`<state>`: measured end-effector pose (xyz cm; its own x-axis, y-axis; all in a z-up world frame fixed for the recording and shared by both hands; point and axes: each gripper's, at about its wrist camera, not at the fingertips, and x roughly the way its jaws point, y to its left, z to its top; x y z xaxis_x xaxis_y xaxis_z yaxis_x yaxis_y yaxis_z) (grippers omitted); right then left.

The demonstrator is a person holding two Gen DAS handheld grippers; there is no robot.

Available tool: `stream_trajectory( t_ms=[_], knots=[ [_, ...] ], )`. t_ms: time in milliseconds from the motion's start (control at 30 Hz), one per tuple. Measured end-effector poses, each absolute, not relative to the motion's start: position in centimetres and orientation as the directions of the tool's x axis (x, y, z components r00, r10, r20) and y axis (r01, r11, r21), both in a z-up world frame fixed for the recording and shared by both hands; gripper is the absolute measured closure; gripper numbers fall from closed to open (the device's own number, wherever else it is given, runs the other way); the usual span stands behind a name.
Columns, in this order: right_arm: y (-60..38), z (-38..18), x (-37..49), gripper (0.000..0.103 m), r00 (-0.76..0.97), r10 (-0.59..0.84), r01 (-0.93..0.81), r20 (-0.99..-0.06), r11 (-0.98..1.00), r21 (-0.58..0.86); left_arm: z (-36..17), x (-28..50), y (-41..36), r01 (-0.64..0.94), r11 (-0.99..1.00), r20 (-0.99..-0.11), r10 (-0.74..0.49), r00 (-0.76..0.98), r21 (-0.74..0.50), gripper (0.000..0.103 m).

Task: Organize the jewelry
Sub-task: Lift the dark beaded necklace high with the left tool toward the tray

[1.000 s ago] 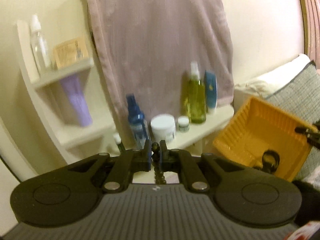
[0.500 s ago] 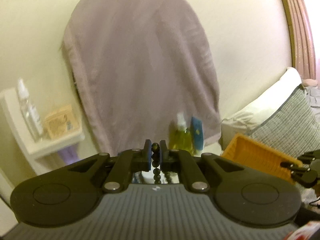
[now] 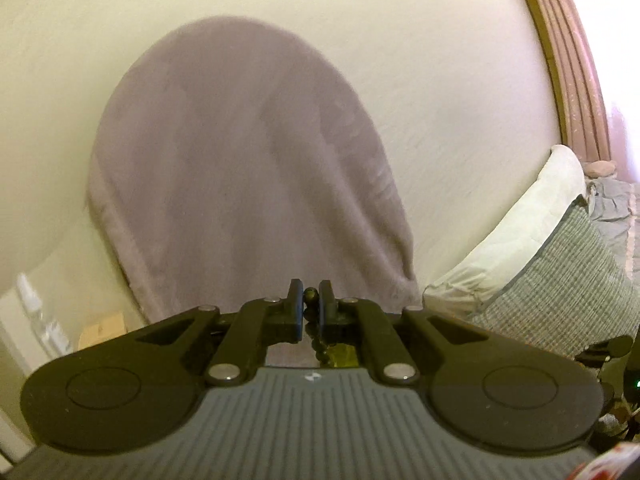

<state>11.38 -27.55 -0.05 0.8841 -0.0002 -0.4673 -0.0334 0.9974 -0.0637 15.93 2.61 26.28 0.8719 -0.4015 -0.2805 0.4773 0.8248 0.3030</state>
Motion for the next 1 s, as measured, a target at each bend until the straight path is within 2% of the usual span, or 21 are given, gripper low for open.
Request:
stream_trajectory(
  t_ms=[267, 500, 733, 1000],
  knots=[
    [-27.6, 0.0, 11.4, 0.098, 0.886, 0.004, -0.037, -0.464, 0.997, -0.061, 29.8, 16.3, -0.2, 0.529, 0.781, -0.250, -0.468, 0.848, 0.333, 0.097],
    [-27.7, -0.1, 11.5, 0.098, 0.885, 0.006, -0.036, -0.465, 0.998, -0.055, 30.6, 17.0, -4.0, 0.626, 0.696, -0.298, -0.551, 0.780, 0.352, 0.097],
    [-27.9, -0.1, 11.4, 0.098, 0.885, 0.009, -0.035, -0.466, 0.998, -0.047, 28.8, 18.2, -8.1, 0.697, 0.607, -0.368, -0.592, 0.717, 0.381, 0.097],
    [-28.1, -0.2, 11.5, 0.098, 0.882, 0.017, -0.042, -0.470, 0.998, -0.043, 23.2, 19.8, -11.6, 0.772, 0.434, -0.497, -0.593, 0.633, 0.465, 0.096]
  ],
)
